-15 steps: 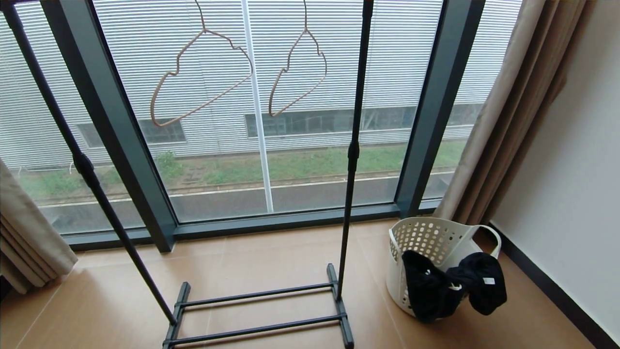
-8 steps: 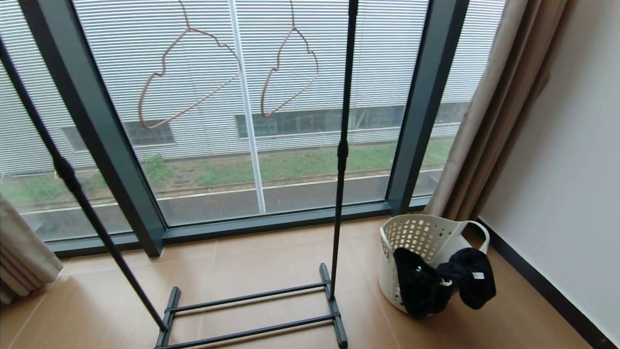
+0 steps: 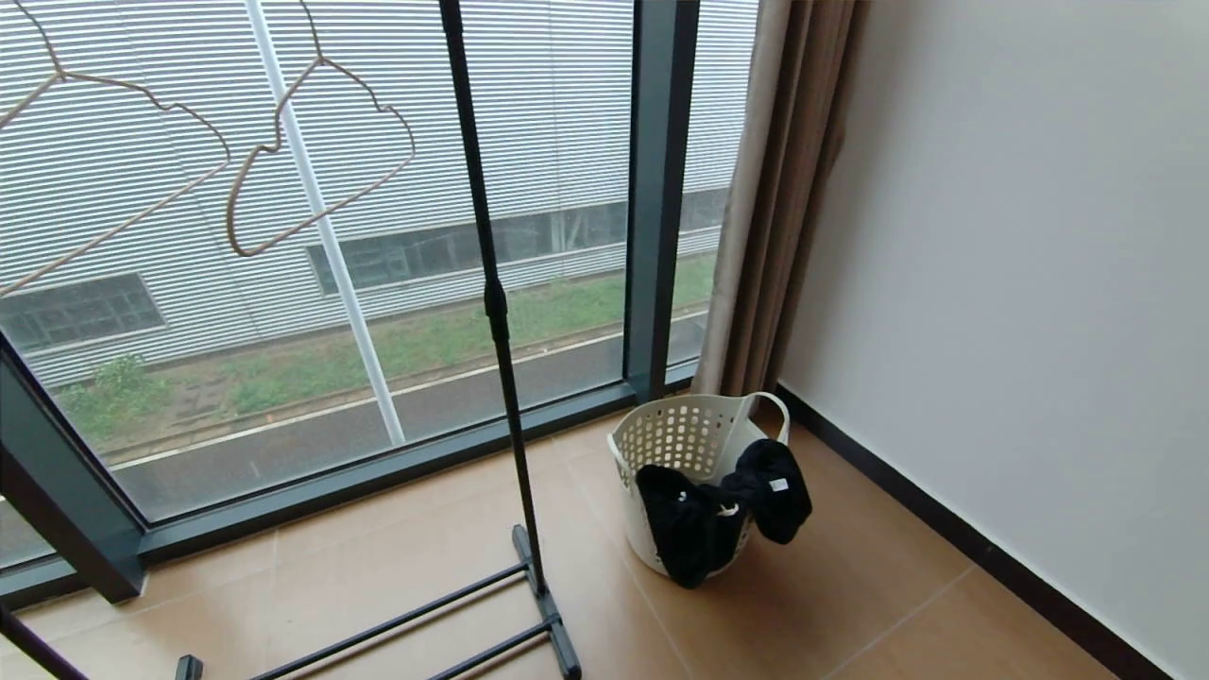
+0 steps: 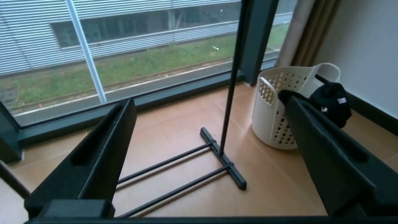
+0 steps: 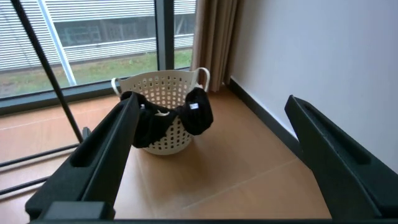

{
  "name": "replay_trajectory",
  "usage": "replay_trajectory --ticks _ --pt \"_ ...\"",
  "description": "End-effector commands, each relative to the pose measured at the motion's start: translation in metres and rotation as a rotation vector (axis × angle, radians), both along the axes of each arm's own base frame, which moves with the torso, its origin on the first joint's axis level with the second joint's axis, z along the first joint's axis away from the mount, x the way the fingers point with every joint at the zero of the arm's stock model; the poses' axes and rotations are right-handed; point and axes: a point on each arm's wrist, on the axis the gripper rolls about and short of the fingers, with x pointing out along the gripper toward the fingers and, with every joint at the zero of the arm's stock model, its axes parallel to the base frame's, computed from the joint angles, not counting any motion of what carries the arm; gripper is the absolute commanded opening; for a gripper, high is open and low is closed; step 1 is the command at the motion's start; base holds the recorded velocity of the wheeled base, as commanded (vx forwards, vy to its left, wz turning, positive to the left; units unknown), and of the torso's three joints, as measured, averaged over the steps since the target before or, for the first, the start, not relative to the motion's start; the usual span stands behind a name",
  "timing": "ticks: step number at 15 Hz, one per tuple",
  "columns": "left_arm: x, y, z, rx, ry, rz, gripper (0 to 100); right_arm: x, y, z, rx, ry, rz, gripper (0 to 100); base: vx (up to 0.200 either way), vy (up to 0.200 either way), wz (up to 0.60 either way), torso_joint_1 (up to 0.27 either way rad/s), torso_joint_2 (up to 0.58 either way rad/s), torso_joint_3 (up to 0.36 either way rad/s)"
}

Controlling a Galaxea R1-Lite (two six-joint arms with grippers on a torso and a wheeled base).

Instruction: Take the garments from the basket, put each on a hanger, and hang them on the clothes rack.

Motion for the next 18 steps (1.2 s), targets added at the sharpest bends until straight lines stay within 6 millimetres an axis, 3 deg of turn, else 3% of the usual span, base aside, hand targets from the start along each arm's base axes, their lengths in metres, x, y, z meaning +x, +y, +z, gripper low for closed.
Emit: replay_trajectory --ticks 1,12,18 --pt "0.0 0.0 0.0003 0.0 0.0 0.001 100 0.0 0.0 0.0 0.0 0.0 0.001 100 0.0 -0.2 0.0 -0.002 0.0 0.002" --pt "0.0 0.0 0.0003 0.0 0.0 0.001 100 0.0 0.0 0.0 0.0 0.0 0.001 100 0.182 -0.018 0.0 0.003 0.0 0.003" --pt "0.0 0.0 0.0003 0.0 0.0 -0.001 100 0.0 0.0 0.0 0.0 0.0 0.001 100 0.0 0.0 0.0 0.0 0.0 0.0"
